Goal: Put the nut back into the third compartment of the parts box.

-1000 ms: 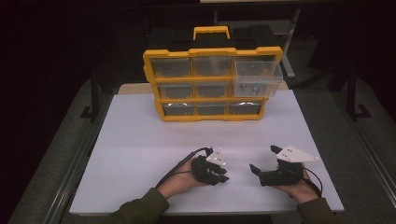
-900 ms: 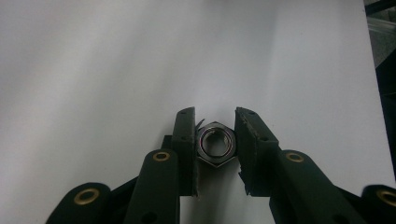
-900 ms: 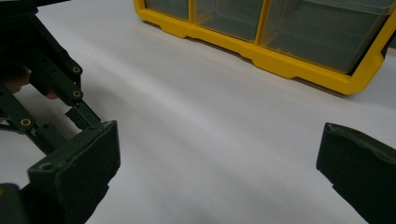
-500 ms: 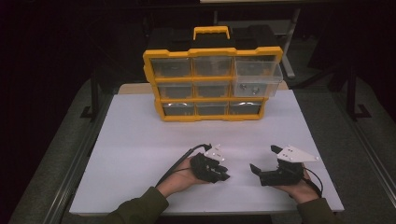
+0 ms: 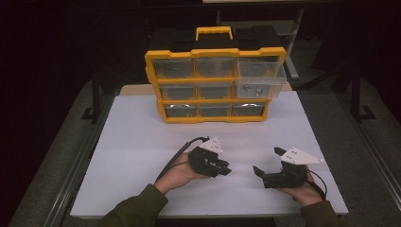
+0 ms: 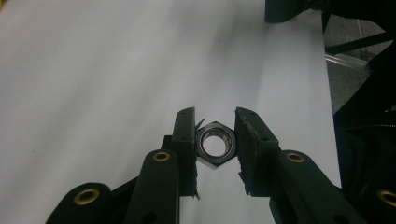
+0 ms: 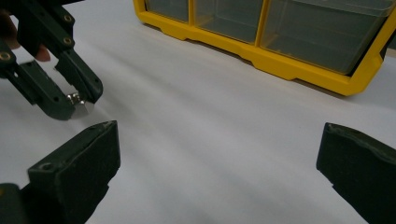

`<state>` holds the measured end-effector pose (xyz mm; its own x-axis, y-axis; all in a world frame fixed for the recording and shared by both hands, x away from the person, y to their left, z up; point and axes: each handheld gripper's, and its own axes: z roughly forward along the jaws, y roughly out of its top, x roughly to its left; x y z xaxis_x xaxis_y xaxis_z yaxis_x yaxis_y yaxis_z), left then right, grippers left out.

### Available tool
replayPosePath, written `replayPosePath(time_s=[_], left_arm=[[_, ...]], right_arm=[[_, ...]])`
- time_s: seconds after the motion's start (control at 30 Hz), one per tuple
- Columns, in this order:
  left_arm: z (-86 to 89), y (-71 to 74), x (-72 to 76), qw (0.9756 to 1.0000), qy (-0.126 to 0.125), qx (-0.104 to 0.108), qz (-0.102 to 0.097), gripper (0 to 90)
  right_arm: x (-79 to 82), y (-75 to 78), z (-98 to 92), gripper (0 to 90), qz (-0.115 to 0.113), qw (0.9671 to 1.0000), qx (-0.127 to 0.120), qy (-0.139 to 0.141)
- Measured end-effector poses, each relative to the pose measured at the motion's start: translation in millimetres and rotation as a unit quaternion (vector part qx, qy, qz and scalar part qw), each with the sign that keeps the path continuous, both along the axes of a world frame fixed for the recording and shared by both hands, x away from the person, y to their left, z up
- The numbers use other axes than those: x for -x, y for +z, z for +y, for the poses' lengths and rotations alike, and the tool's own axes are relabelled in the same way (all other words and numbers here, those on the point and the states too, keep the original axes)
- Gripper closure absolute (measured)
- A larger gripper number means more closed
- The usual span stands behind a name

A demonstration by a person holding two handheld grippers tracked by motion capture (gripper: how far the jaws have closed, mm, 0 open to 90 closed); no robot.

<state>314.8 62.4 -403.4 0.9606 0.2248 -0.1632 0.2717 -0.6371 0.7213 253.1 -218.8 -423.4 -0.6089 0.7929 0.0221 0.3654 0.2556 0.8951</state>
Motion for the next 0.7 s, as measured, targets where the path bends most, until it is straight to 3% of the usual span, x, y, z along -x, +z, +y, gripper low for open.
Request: replayPosePath(time_s=[0.1,0.17,0.7], left_arm=[[2.4,6.9,-4.0,1.0,0.001,0.003,-0.003,70.5],[3.0,11.7,-6.4,1.0,0.001,0.005,-0.003,70.5],[3.6,51.9,-27.4,0.9999,0.002,0.014,0.0,70.5]], right_arm=[[0.5,-0.7,0.9,0.0,0.009,1.0,-0.002,0.0],[0.1,-0.3,0.4,0.0,0.001,1.0,0.001,0.0],[0.2,-0.1,-0.2,0.0,-0.001,1.0,-0.001,0.001]])
